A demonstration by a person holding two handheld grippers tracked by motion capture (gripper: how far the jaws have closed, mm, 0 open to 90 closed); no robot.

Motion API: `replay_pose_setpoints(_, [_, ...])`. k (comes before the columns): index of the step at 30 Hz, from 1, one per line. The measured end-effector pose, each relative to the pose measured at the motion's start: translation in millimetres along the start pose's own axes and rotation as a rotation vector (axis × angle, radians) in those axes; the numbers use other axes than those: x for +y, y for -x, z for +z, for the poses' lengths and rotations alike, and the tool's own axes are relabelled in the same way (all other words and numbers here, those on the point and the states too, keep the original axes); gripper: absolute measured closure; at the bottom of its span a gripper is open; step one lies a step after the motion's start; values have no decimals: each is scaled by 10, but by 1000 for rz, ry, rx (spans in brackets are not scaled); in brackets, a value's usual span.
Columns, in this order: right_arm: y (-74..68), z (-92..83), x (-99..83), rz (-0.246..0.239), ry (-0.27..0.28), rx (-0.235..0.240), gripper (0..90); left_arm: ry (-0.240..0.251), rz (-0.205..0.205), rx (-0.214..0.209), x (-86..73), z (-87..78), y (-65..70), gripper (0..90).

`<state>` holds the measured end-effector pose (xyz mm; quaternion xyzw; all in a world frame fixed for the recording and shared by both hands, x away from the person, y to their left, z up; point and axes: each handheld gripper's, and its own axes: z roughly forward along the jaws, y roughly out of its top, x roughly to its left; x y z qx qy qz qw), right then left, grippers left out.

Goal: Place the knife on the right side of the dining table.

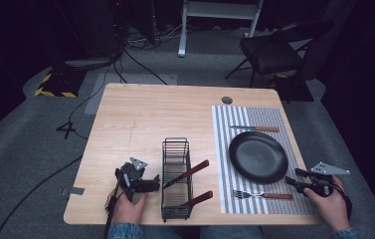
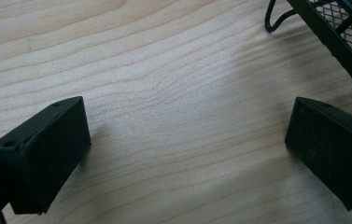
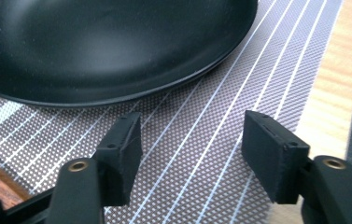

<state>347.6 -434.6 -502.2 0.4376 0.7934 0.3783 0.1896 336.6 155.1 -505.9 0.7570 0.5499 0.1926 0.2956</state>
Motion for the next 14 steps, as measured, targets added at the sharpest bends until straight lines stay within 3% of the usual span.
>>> replay_pose_setpoints(3, [-20, 4, -2, -11, -5, -5, 348, 0, -1, 0, 1, 1, 1, 1])
replay_pose_setpoints(7, [-47, 26, 5, -15, -24, -56, 207, 0, -1, 1, 1, 1, 1, 1])
replay_pose_setpoints(9, [-34, 32, 7, 6, -30, -59, 202, 0, -1, 1, 1, 1, 1, 1])
replay_pose_setpoints(14, [-35, 32, 5, 6, -29, -59, 202, 0, -1, 1, 0, 1, 2, 1])
